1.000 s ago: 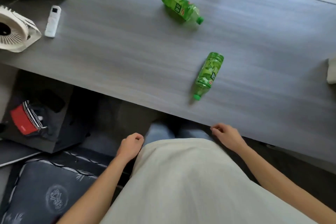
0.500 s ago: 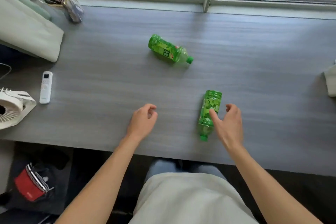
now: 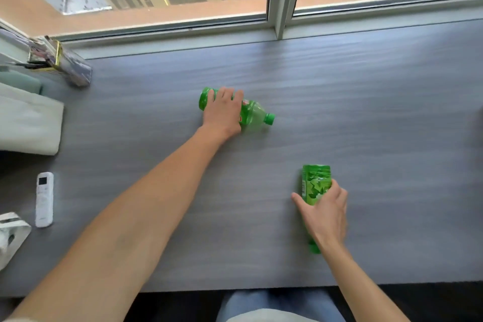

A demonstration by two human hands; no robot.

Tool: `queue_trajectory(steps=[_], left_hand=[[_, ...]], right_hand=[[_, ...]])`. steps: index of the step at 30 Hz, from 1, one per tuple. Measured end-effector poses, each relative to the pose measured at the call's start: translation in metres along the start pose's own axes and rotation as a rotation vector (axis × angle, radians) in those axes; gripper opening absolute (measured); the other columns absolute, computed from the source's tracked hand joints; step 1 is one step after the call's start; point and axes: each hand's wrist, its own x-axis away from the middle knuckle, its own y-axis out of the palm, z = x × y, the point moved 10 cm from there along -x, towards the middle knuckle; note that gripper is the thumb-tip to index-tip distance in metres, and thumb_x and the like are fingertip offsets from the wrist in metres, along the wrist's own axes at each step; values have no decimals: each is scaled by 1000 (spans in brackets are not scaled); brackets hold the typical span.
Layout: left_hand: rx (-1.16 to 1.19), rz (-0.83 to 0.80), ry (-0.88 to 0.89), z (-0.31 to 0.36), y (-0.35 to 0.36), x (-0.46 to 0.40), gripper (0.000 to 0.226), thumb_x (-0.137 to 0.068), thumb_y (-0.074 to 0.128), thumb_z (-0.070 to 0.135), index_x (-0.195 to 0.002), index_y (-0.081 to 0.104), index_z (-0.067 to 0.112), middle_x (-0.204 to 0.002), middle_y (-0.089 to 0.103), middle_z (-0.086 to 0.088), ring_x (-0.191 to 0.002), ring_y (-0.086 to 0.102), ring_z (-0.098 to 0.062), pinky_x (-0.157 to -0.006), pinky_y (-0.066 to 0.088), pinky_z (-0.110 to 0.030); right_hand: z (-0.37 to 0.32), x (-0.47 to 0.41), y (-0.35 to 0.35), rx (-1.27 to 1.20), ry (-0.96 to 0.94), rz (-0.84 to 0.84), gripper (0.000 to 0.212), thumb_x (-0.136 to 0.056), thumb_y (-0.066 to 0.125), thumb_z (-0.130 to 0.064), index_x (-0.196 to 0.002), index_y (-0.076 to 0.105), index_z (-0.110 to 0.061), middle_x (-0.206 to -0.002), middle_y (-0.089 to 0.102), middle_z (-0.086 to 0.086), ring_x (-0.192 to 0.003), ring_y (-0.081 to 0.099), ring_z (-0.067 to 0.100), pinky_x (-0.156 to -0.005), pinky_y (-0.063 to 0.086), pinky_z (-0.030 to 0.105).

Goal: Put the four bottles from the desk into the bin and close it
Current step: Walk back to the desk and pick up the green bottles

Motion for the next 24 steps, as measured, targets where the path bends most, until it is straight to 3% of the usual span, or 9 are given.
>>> queue_trajectory(steps=[4,8,11,17,20,24], left_hand=[[-70,-22,-15,-3,18,-3,67,-71,69,13,-134,46,16,-133,54,-12,-130,45,-34,-119,16,-56],[99,-60,-83,-10,28,21,63,-75,68,25,-134,48,18,-125,58,-13,-119,54,-35,-99,44,-47],[363,-116,-163,-12,38,58,65,-74,71,38,-131,49,18,-119,60,-12,-111,59,-35,-90,53,-46],[785,-198,-339,-4,77,177,59,-68,80,53,-112,54,23,-99,67,4,-90,60,-21,-75,46,-32],[852,-237,-451,-2,108,244,61,-60,80,60,-106,51,31,-92,66,14,-86,62,-16,-69,45,-32],[841,-305,-566,-5,148,313,62,-58,82,59,-103,48,32,-92,66,13,-88,64,-17,-69,47,-34]], right_hand=[[6,-5,3,0,16,-11,88,-69,77,-54,-138,37,-17,-128,55,8,-119,55,33,-85,52,45],[3,-8,1,-29,-28,-101,75,-68,70,-50,-132,42,-24,-121,58,4,-109,60,31,-83,55,42],[4,-6,-4,-25,-66,-197,69,-66,67,-48,-127,45,-26,-115,61,4,-103,63,31,-82,55,40],[17,2,-21,65,-171,-375,67,-59,63,-49,-120,48,-27,-94,67,-3,-83,65,25,-68,52,34],[36,13,-31,79,-201,-444,63,-56,62,-53,-115,46,-34,-83,64,-12,-76,63,18,-60,48,31],[71,30,-40,49,-170,-497,67,-57,65,-50,-118,46,-32,-82,63,-13,-72,63,8,-56,49,29]])
